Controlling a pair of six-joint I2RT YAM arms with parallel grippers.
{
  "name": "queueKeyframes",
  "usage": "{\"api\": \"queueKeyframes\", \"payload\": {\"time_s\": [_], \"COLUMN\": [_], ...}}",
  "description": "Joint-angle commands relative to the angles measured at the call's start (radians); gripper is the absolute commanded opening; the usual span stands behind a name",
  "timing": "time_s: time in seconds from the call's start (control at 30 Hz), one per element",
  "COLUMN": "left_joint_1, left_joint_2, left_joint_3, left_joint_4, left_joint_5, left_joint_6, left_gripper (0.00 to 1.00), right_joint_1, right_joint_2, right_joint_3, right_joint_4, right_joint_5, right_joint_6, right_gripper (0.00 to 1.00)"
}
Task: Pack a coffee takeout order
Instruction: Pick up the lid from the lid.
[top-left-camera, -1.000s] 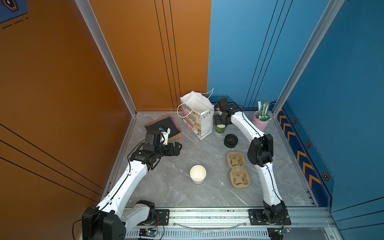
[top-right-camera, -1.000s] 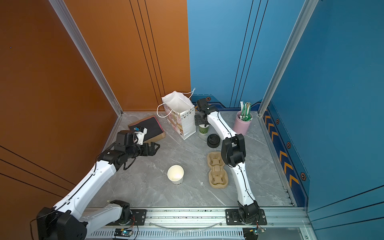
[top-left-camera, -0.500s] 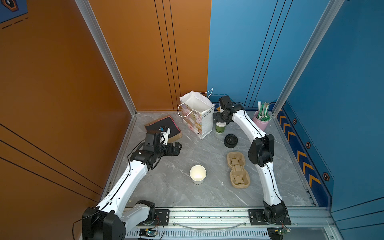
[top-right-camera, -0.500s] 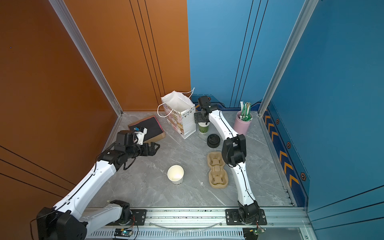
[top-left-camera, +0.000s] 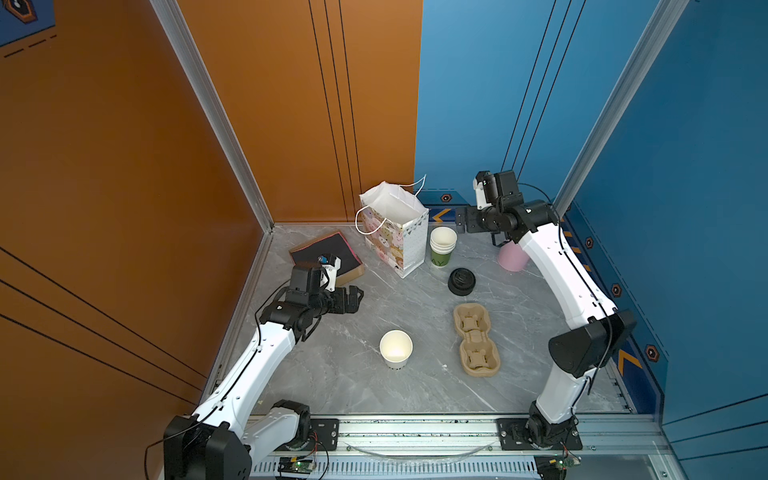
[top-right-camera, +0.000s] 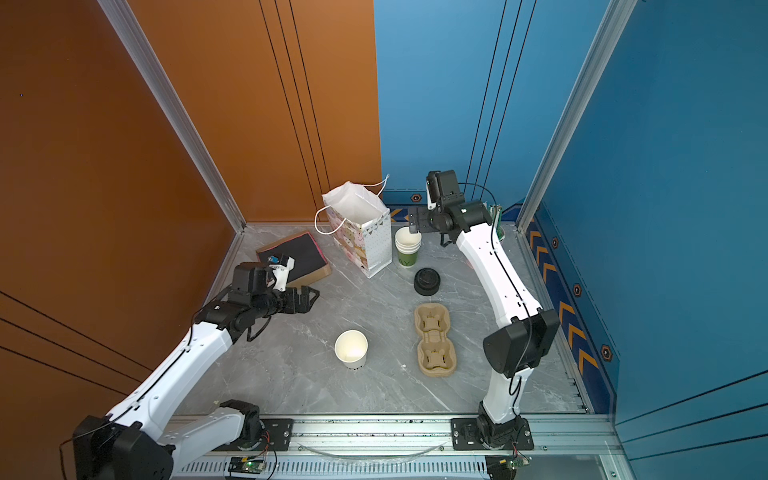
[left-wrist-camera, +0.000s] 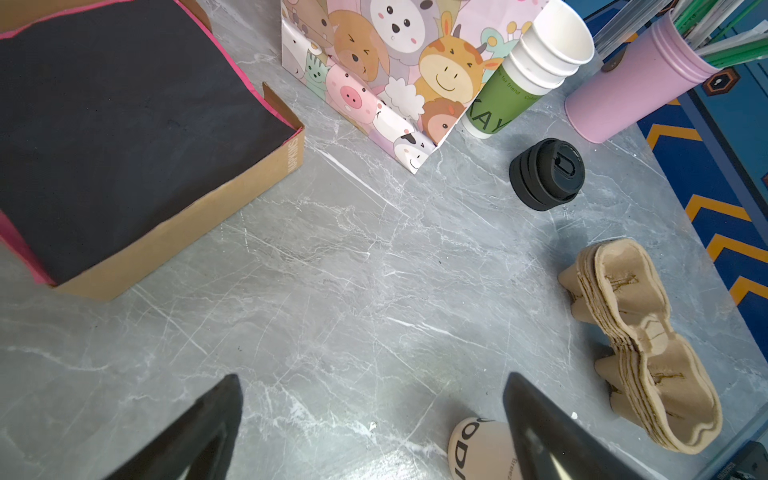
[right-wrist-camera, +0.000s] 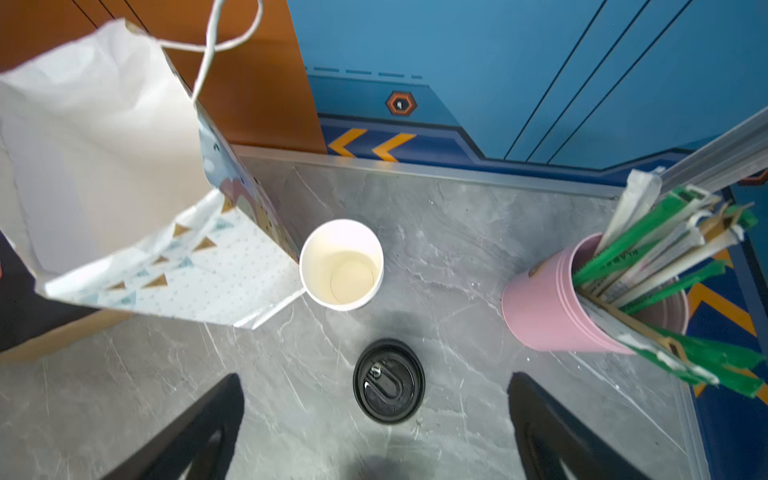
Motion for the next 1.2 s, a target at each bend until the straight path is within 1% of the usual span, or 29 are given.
{"api": "queueKeyframes", "payload": {"time_s": [0.0,0.13,0.23,0.3,0.43,0.6,0.73,0.97,1.17], "left_joint_1": [-0.001,-0.002,-0.002,-0.002,-0.001,-0.001,-0.002,-0.001,-0.002], "left_joint_2": [-0.012,-0.011,-0.012,-0.012,-0.014,-0.012,-0.012,-0.009,-0.011], "left_joint_3": [-0.009,-0.007,-0.009,-0.009,-0.008,-0.009,-0.009,-0.009,-0.008], "left_joint_4": [-0.020,-0.020,-0.020,-0.019,-0.020,-0.019,-0.020,-0.020,-0.020], "left_joint_5": [-0.011,-0.007,-0.005,-0.001,0.000,0.002,0.002,0.003,0.003], "left_joint_6": [0.013,0.013,0.014,0.015,0.016,0.015,0.015,0.016,0.016], "left_gripper": [0.98,0.98,0.98,0.98,0.98,0.98,0.98,0.98,0.98], "right_joint_1": [-0.001,-0.013,-0.015,-0.016,-0.020,-0.023,-0.026,-0.036,-0.038], "right_joint_2": [-0.002,-0.018,0.012,0.046,0.126,0.198,0.228,0.268,0.293], "right_joint_3": [-0.190,-0.369,-0.433,-0.449,-0.443,-0.406,-0.383,-0.358,-0.334], "right_joint_4": [-0.004,0.087,0.148,0.169,0.192,0.196,0.195,0.195,0.196], "right_joint_5": [0.001,-0.024,-0.064,-0.069,-0.064,-0.070,-0.043,-0.040,-0.050], "right_joint_6": [-0.033,-0.014,-0.008,-0.009,-0.023,-0.027,-0.028,-0.026,-0.021], "right_gripper": [1.00,1.00,1.00,1.00,1.00,0.96,0.91,0.82,0.80]}}
